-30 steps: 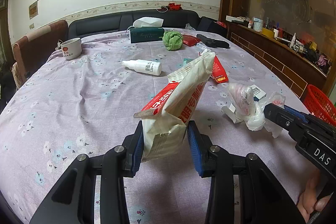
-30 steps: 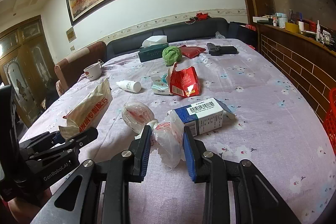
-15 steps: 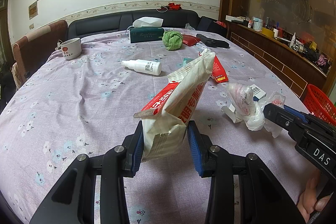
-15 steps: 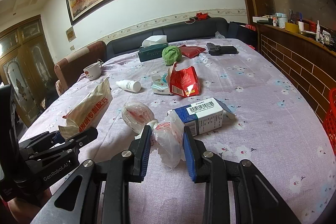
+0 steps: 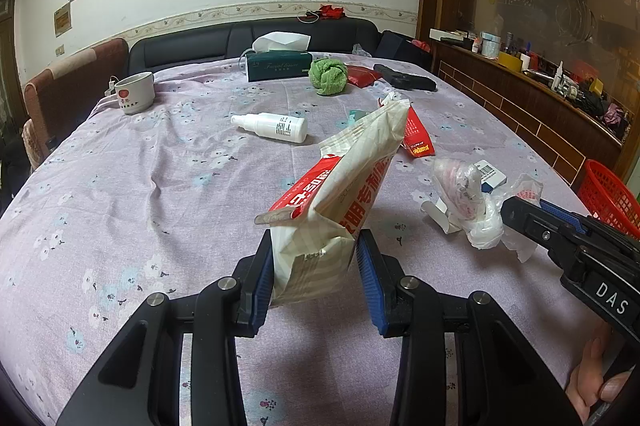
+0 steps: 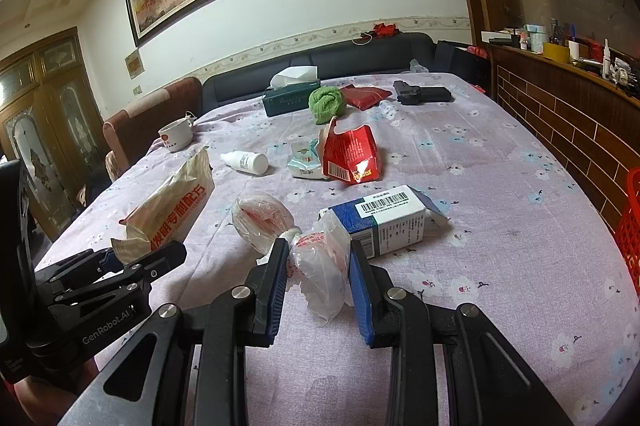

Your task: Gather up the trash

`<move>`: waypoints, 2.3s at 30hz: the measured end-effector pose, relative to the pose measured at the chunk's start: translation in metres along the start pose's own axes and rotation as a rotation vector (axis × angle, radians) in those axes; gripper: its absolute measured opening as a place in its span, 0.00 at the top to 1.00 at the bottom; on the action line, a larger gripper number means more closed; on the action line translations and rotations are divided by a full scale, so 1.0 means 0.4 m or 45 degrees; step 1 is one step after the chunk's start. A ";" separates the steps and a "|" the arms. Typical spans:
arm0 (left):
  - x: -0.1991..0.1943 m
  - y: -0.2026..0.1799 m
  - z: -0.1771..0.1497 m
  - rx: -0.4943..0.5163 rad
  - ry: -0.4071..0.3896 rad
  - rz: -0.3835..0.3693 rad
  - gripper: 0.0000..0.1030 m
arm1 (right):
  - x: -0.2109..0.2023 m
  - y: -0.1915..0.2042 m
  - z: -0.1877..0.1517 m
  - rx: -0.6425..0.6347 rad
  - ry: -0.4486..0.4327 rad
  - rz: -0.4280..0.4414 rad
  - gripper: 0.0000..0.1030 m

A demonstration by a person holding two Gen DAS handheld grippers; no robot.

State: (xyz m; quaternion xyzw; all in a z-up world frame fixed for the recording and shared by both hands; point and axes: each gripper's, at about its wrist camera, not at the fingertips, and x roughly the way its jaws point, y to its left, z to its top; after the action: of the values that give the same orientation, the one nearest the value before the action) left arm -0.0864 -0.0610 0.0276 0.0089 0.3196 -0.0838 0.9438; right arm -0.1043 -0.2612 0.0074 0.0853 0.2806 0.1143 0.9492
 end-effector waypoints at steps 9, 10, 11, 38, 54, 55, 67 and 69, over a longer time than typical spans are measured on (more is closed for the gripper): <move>0.000 -0.002 -0.001 -0.002 0.003 -0.003 0.63 | -0.001 -0.001 -0.003 0.003 -0.001 -0.008 0.69; 0.001 -0.002 0.000 -0.001 0.002 -0.002 0.63 | 0.000 0.000 -0.003 0.003 0.002 -0.008 0.69; 0.001 -0.002 0.000 0.000 0.002 -0.002 0.63 | 0.000 -0.001 -0.003 0.004 0.004 -0.008 0.69; -0.002 -0.005 0.001 0.002 -0.010 -0.009 0.63 | 0.000 -0.009 0.001 0.014 0.000 -0.023 0.69; 0.008 0.001 0.002 -0.012 0.009 0.007 0.63 | -0.014 -0.006 0.000 0.017 -0.011 -0.052 0.69; 0.011 0.001 0.003 -0.015 0.016 0.014 0.63 | -0.006 -0.003 0.003 0.015 0.007 -0.056 0.69; 0.007 0.005 0.001 -0.012 0.004 0.001 0.63 | 0.037 -0.007 0.026 0.020 0.081 -0.026 0.69; 0.010 0.006 0.002 -0.014 0.011 0.004 0.63 | 0.045 -0.002 0.027 0.002 0.097 -0.017 0.69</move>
State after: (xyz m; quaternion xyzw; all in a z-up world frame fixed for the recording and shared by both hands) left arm -0.0823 -0.0592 0.0257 0.0045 0.3241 -0.0806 0.9426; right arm -0.0837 -0.2582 0.0069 0.0797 0.3174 0.1108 0.9384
